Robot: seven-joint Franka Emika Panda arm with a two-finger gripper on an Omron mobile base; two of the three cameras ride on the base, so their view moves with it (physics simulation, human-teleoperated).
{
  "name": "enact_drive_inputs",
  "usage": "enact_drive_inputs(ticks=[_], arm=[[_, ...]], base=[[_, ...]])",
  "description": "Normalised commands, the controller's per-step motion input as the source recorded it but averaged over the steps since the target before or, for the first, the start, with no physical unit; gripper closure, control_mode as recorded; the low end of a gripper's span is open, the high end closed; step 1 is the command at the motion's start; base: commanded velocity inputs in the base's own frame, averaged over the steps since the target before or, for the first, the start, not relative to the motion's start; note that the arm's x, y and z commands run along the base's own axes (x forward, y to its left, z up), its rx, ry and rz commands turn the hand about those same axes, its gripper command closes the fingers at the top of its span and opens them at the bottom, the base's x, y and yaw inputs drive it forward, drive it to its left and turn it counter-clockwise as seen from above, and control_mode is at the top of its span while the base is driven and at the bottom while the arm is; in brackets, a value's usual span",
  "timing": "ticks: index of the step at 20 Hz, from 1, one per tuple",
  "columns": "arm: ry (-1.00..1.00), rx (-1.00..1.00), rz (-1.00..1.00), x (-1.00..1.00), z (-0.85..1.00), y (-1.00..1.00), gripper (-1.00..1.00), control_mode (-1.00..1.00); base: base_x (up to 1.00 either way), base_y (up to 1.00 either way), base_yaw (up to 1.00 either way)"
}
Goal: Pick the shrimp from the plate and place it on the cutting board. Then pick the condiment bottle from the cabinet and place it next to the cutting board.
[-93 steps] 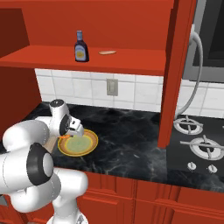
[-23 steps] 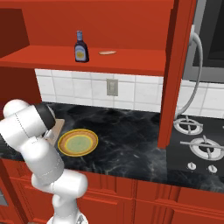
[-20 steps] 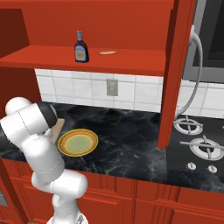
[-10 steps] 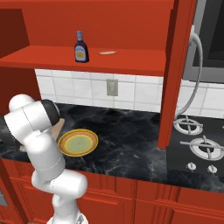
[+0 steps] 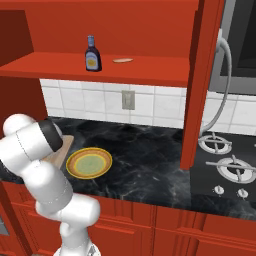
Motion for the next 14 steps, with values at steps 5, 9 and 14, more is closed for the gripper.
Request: enact_drive_inputs(ticks=[5,9,14], arm=[[-0.10,0.09,0.00,-0.05,0.40,-0.34,-1.00,-1.00],[-0.10,0.10,0.00,-0.08,0.54,-0.18,-1.00,-1.00],[-0.08,0.10,0.00,-0.16,0.60,-0.08,-1.00,-1.00]], base=[[0.00,0.00,0.00],[0.00,0.00,0.00],[0.00,0.00,0.00]])
